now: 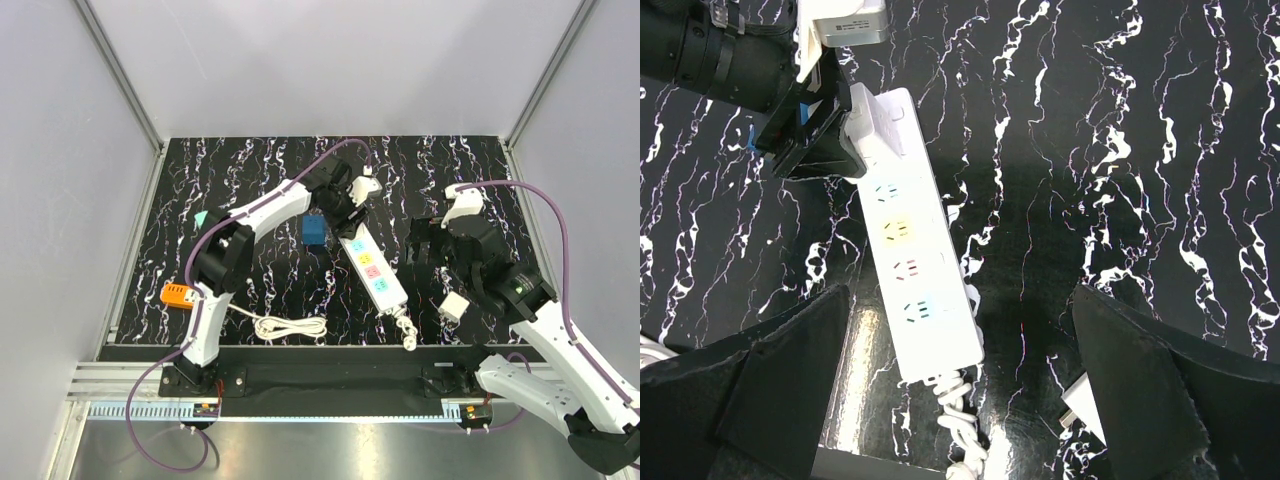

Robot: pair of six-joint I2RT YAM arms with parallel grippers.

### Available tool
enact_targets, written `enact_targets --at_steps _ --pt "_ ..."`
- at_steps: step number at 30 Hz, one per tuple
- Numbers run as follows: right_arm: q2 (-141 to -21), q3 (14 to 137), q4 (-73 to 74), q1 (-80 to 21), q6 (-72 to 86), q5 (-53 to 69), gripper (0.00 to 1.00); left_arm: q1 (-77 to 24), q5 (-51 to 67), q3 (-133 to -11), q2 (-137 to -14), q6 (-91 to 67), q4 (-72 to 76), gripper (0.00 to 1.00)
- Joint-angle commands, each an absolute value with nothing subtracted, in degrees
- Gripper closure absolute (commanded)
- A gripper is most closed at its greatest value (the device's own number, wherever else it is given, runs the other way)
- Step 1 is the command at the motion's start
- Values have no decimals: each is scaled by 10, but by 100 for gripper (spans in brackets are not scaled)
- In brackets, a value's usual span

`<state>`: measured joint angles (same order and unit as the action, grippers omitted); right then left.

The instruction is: Insert the plug

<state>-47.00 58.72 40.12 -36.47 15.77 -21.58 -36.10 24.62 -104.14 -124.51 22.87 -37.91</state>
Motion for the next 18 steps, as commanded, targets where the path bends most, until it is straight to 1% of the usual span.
enact_targets --at_steps 1,10,14,18 --pt "-456 582 377 -363 155 -237 0 -377 200 -1039 -1271 221 -404 100" --pt "-449 583 377 -363 152 -242 0 -397 145 -1014 -1286 165 -396 100" --pt "-442 578 377 -362 150 -241 0 -396 176 -962 -1271 156 -357 100" --pt "-437 577 377 -363 150 -242 0 -396 167 -959 -1279 137 -353 100"
